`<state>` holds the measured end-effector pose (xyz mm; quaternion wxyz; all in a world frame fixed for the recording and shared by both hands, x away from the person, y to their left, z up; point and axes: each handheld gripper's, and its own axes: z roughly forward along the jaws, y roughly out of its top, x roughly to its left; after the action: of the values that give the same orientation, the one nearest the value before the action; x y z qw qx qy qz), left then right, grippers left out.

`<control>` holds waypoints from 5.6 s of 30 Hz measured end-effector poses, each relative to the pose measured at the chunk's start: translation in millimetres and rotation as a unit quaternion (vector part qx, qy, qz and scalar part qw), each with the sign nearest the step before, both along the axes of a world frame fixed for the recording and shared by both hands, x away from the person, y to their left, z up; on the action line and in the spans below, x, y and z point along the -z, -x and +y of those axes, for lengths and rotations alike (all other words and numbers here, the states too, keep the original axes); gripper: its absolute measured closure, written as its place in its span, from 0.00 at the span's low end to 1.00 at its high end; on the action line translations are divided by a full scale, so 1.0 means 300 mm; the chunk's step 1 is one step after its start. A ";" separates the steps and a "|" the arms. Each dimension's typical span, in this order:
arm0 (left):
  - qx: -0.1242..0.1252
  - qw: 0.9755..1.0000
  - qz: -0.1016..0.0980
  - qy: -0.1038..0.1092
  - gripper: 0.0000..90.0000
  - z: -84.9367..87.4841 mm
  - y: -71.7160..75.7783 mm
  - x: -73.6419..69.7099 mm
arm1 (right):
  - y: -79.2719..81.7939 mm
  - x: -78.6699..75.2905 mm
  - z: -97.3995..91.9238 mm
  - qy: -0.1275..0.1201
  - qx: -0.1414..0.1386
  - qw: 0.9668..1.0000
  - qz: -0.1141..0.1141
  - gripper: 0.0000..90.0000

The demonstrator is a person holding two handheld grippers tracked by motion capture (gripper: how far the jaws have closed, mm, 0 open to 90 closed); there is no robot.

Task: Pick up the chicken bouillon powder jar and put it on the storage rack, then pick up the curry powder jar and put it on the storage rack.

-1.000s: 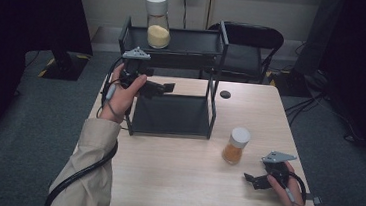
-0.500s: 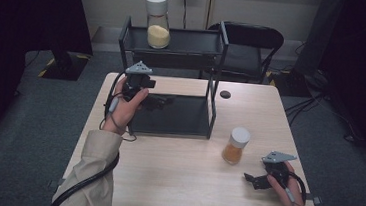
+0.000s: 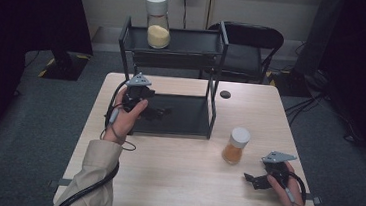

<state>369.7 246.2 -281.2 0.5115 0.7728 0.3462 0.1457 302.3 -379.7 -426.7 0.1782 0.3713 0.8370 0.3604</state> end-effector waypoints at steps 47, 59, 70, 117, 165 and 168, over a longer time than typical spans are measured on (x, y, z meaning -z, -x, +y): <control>-0.009 0.999 0.034 -0.035 0.02 -0.042 0.091 0.378 | 0.000 0.000 0.000 0.000 0.000 1.000 0.000 0.00; -0.005 0.996 0.045 -0.077 0.02 -0.055 0.118 0.444 | 0.000 0.000 0.000 0.000 0.000 1.000 0.000 0.00; -0.005 0.991 0.048 -0.125 0.02 -0.063 0.138 0.466 | 0.000 0.000 0.000 0.000 0.000 1.000 0.000 0.00; 0.008 0.986 0.046 -0.157 0.00 -0.085 0.150 0.484 | -0.028 -0.033 -0.011 -0.004 -0.019 1.000 -0.005 0.02; 0.008 0.986 0.046 -0.157 0.00 -0.085 0.150 0.484 | -0.204 -0.102 0.106 -0.098 -0.065 0.992 -0.038 0.29; 0.008 0.986 0.046 -0.157 0.00 -0.085 0.150 0.484 | -0.202 -0.098 0.110 -0.099 -0.075 0.991 -0.047 0.37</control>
<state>324.9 220.6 -426.4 0.3682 0.8522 0.3361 0.1584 362.8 -346.9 -397.3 0.1524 0.3063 0.8130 0.4711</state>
